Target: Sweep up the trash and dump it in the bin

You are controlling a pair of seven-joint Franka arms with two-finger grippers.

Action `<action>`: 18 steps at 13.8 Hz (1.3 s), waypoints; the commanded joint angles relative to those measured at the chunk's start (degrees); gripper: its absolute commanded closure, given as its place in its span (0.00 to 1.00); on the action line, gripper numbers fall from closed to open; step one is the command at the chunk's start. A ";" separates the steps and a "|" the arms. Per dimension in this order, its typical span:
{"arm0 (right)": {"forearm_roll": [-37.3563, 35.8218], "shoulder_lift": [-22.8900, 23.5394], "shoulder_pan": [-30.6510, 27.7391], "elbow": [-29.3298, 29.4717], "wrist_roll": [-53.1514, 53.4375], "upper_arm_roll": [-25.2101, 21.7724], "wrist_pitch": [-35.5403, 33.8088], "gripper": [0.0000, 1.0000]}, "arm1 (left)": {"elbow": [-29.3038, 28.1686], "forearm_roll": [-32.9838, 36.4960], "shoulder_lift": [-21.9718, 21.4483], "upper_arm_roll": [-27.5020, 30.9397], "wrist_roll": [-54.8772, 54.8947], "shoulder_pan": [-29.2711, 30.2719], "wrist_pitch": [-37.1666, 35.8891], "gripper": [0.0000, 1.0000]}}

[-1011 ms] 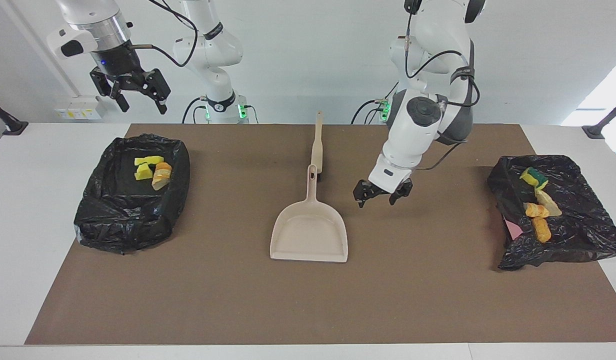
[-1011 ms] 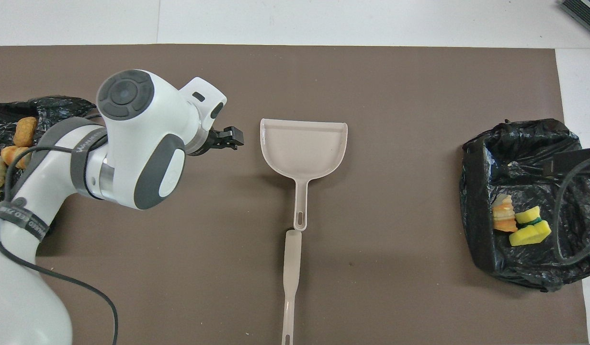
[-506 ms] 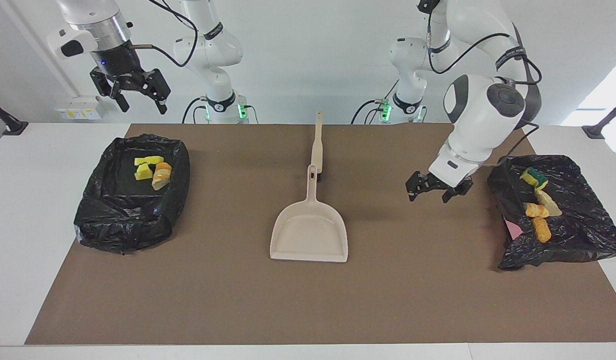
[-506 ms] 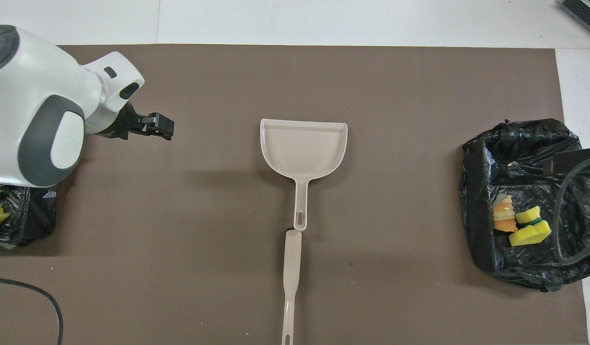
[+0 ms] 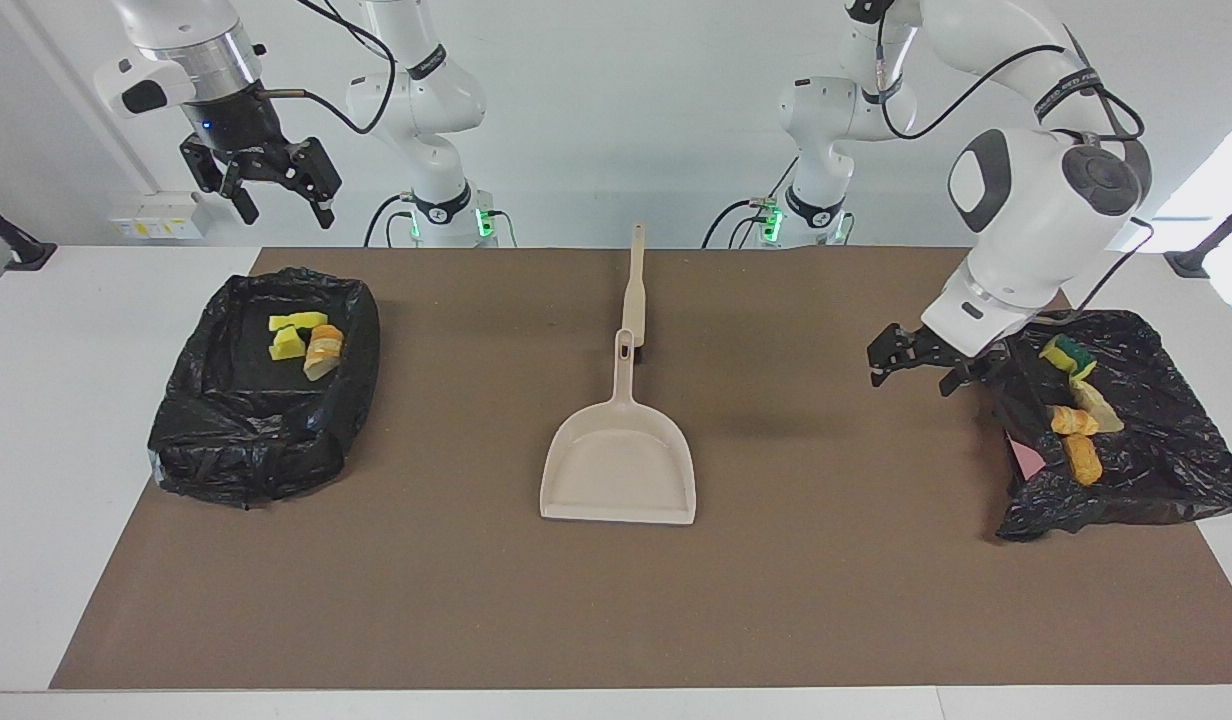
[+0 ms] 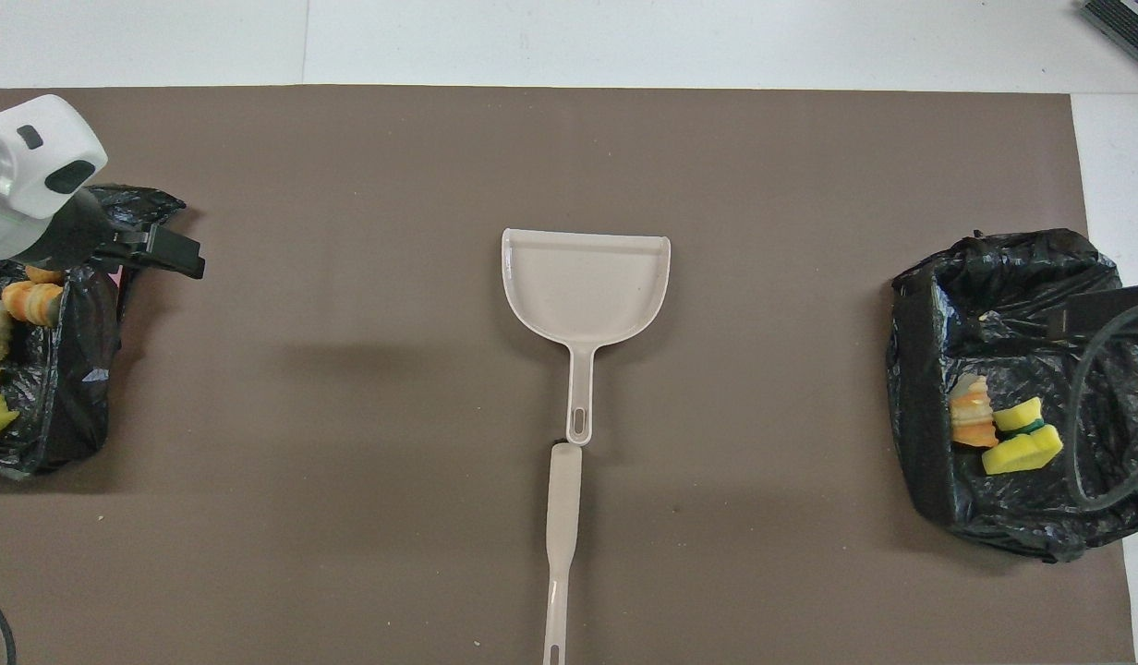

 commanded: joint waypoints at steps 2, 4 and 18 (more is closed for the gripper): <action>0.93 -1.34 -0.45 -1.39 -1.38 0.10 -0.47 0.00 | -0.45 5.05 -4.18 -0.01 -0.18 -0.66 -3.84 0.00; 0.93 -1.60 -0.45 -1.83 -1.38 0.10 -0.47 0.00 | -0.36 5.14 -6.12 -0.27 -1.06 -0.67 -4.82 0.00; 0.93 -1.78 -0.45 -2.01 -1.38 0.10 -0.56 0.00 | 5.88 5.41 -9.47 0.08 -0.27 -0.05 -18.52 0.00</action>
